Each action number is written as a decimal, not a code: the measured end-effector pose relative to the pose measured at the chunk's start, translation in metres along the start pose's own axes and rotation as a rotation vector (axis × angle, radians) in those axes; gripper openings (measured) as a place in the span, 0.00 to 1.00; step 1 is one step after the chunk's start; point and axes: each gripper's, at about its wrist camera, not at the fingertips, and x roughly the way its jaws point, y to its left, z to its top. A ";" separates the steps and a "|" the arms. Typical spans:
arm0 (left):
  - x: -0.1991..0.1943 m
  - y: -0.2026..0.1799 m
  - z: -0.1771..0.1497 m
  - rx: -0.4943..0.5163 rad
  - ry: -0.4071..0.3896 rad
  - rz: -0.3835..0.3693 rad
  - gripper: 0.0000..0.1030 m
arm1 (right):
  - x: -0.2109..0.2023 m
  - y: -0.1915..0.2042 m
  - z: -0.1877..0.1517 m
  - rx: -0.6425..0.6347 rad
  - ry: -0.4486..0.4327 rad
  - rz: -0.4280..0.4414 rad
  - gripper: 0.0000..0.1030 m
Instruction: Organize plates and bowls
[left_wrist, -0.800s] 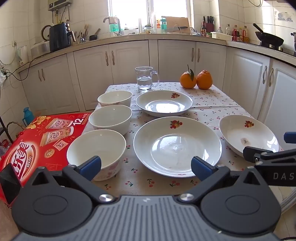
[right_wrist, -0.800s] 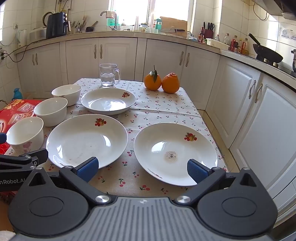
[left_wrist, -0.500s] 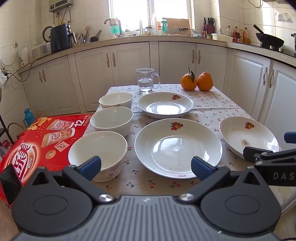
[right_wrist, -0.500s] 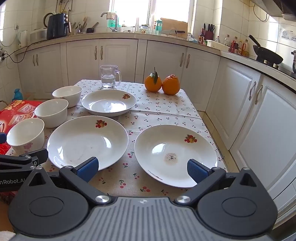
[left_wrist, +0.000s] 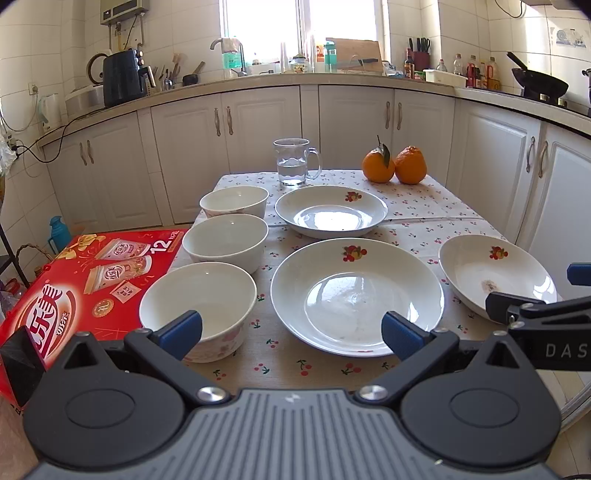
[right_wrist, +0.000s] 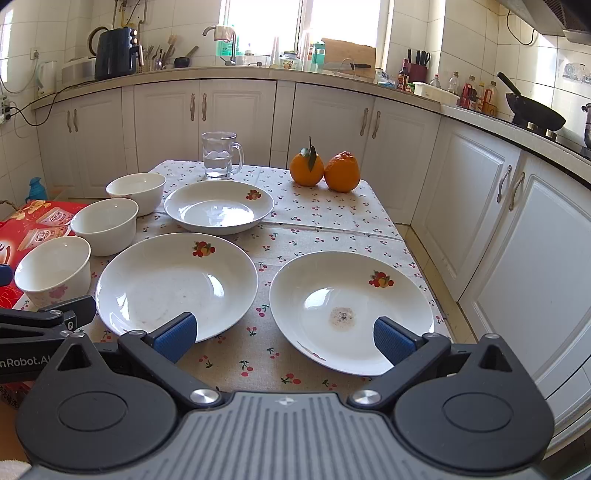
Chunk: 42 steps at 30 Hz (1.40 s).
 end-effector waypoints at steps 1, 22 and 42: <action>0.000 0.000 0.000 0.000 0.000 0.000 0.99 | 0.000 0.000 0.000 0.000 0.000 0.000 1.00; -0.002 0.001 0.001 -0.002 0.003 -0.001 0.99 | -0.001 0.001 0.000 -0.004 -0.005 0.000 1.00; 0.000 0.003 0.002 -0.006 0.008 0.005 0.99 | -0.004 0.001 0.000 -0.007 -0.005 0.004 1.00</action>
